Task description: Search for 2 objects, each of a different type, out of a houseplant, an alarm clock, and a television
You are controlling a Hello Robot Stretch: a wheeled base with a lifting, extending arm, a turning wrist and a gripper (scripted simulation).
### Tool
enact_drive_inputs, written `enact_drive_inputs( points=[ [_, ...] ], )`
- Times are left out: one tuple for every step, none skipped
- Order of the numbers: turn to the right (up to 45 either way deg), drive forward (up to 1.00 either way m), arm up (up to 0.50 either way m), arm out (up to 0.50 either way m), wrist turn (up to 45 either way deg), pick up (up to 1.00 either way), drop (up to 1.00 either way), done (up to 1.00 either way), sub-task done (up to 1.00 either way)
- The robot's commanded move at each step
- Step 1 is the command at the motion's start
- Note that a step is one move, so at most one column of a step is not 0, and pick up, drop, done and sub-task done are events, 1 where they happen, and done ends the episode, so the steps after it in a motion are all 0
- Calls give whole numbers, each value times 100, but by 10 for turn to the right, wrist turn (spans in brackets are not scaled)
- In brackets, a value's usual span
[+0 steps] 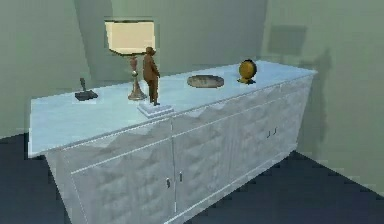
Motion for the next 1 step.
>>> enact_drive_inputs(
  points=[
    [330, 0, 0, 0, 0, 0, 0, 0, 0]
  ],
)
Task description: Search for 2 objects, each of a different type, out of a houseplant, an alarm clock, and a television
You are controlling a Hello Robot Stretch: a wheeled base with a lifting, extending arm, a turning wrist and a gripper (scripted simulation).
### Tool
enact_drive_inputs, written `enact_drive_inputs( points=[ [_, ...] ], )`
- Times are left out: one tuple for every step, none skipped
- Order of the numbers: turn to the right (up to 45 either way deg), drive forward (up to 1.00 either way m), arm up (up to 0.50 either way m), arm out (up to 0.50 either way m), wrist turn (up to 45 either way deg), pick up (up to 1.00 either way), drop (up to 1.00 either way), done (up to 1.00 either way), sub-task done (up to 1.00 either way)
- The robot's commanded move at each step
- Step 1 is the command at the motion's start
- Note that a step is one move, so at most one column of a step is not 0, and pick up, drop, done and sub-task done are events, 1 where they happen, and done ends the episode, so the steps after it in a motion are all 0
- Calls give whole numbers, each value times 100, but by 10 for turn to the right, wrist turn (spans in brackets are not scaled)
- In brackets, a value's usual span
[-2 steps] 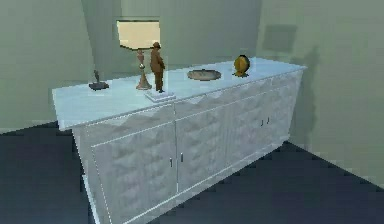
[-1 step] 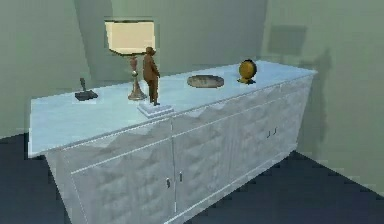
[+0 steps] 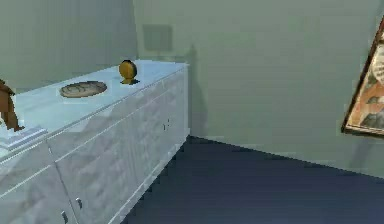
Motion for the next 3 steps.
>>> enact_drive_inputs(
  points=[
    [0, 70, 0, 0, 0, 0, 0, 0, 0],
    [-270, 0, 0, 0, 0, 0, 0, 0, 0],
    [0, 0, 0, 0, 0, 0, 0, 100, 0]
  ],
)
